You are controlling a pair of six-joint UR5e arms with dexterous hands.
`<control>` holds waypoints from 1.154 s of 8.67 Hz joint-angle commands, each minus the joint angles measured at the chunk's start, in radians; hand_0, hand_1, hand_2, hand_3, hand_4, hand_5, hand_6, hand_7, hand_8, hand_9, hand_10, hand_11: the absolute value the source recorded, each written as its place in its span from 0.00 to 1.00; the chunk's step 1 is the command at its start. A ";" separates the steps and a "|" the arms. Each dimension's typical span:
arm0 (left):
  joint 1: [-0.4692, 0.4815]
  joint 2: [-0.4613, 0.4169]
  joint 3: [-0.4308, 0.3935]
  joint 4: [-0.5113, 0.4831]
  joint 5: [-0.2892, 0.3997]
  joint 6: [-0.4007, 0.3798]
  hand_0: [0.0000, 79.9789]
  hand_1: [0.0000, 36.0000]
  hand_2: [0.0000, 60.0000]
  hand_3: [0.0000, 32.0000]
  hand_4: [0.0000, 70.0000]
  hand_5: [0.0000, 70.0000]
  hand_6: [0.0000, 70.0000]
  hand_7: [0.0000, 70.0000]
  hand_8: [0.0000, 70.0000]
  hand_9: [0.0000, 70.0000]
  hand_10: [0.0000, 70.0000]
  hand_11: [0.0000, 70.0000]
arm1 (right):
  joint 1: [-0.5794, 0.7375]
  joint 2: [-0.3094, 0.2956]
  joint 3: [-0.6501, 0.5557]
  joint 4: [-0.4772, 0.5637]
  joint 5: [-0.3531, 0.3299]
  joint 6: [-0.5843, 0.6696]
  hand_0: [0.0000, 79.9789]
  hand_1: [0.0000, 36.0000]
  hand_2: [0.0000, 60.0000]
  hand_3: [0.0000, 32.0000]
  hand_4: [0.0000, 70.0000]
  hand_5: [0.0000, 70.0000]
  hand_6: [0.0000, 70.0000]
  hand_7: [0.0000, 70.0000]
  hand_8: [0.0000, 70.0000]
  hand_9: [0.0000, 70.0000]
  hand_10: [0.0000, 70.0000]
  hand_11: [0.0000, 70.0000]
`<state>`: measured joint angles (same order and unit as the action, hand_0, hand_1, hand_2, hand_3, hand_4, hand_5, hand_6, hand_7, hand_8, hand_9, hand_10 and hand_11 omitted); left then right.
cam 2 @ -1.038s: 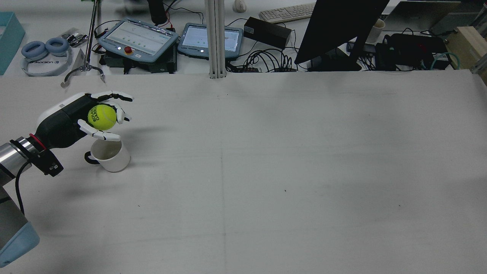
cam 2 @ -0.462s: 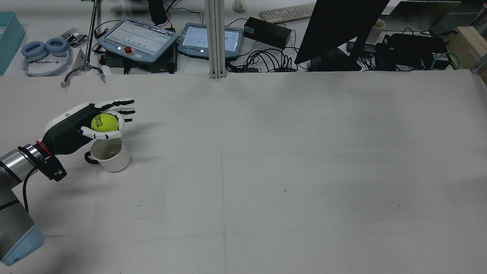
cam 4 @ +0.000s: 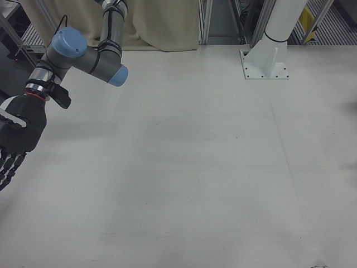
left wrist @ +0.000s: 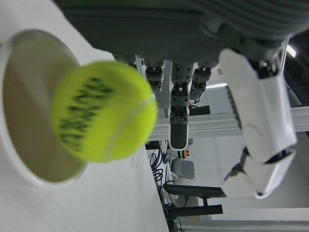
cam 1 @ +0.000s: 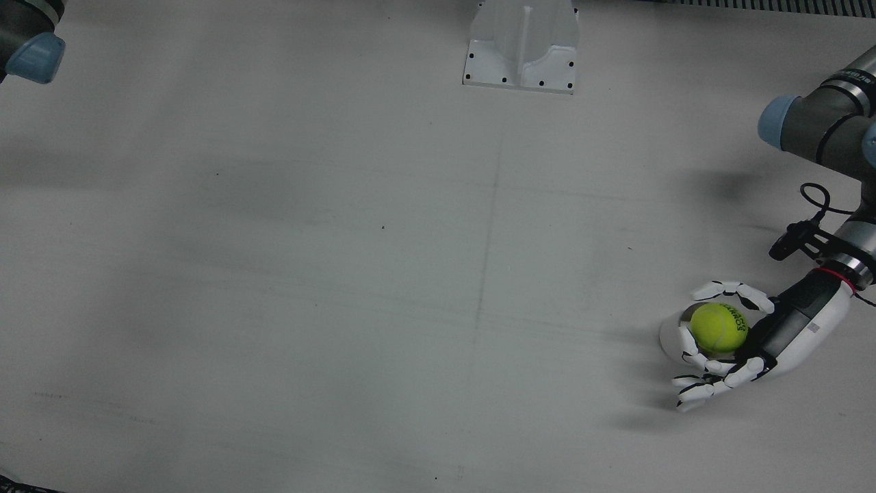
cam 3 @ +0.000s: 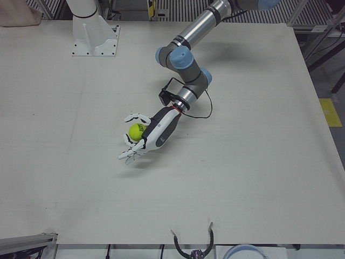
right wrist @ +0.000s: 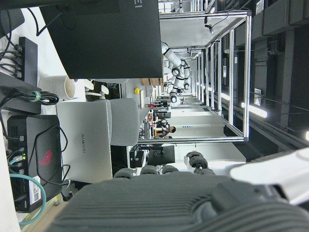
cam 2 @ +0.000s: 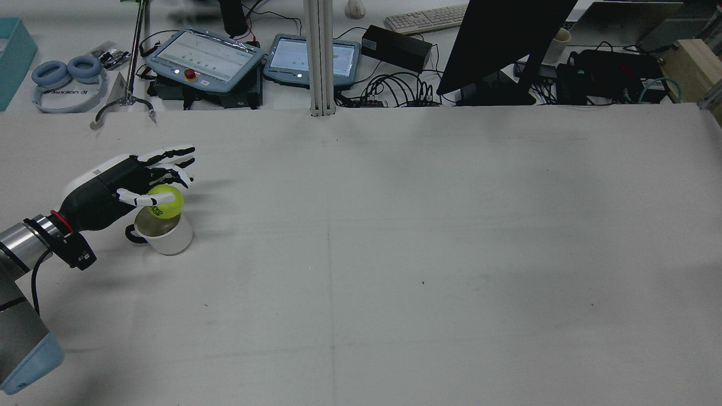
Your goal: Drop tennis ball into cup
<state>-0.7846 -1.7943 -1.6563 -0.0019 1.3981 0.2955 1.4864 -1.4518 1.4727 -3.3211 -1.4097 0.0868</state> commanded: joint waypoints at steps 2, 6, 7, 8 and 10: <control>-0.019 0.001 -0.022 -0.006 0.001 -0.051 0.57 0.46 0.65 0.00 0.20 0.16 0.49 0.17 0.16 0.11 0.19 0.29 | 0.000 0.001 0.001 0.000 0.000 0.001 0.00 0.00 0.00 0.00 0.00 0.00 0.00 0.00 0.00 0.00 0.00 0.00; -0.426 0.009 -0.069 0.038 0.071 -0.078 0.59 0.49 0.65 0.00 0.23 0.17 0.53 0.19 0.17 0.12 0.19 0.29 | 0.000 -0.001 0.000 0.000 0.000 0.001 0.00 0.00 0.00 0.00 0.00 0.00 0.00 0.00 0.00 0.00 0.00 0.00; -0.508 0.006 -0.077 0.060 0.090 -0.076 0.59 0.51 0.67 0.00 0.27 0.18 0.57 0.22 0.18 0.13 0.20 0.31 | 0.000 -0.001 0.001 0.000 0.000 -0.001 0.00 0.00 0.00 0.00 0.00 0.00 0.00 0.00 0.00 0.00 0.00 0.00; -0.542 0.007 -0.074 0.066 0.102 -0.072 0.61 0.54 0.66 0.00 0.30 0.18 0.58 0.25 0.19 0.15 0.20 0.31 | 0.000 -0.001 0.000 0.000 0.000 0.001 0.00 0.00 0.00 0.00 0.00 0.00 0.00 0.00 0.00 0.00 0.00 0.00; -0.565 0.015 -0.079 0.068 0.104 -0.068 0.62 0.56 0.68 0.00 0.36 0.20 0.68 0.29 0.22 0.16 0.21 0.32 | 0.000 0.001 0.001 0.000 0.000 0.001 0.00 0.00 0.00 0.00 0.00 0.00 0.00 0.00 0.00 0.00 0.00 0.00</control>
<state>-1.3012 -1.7858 -1.7295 0.0581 1.4924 0.2228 1.4860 -1.4525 1.4734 -3.3211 -1.4097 0.0871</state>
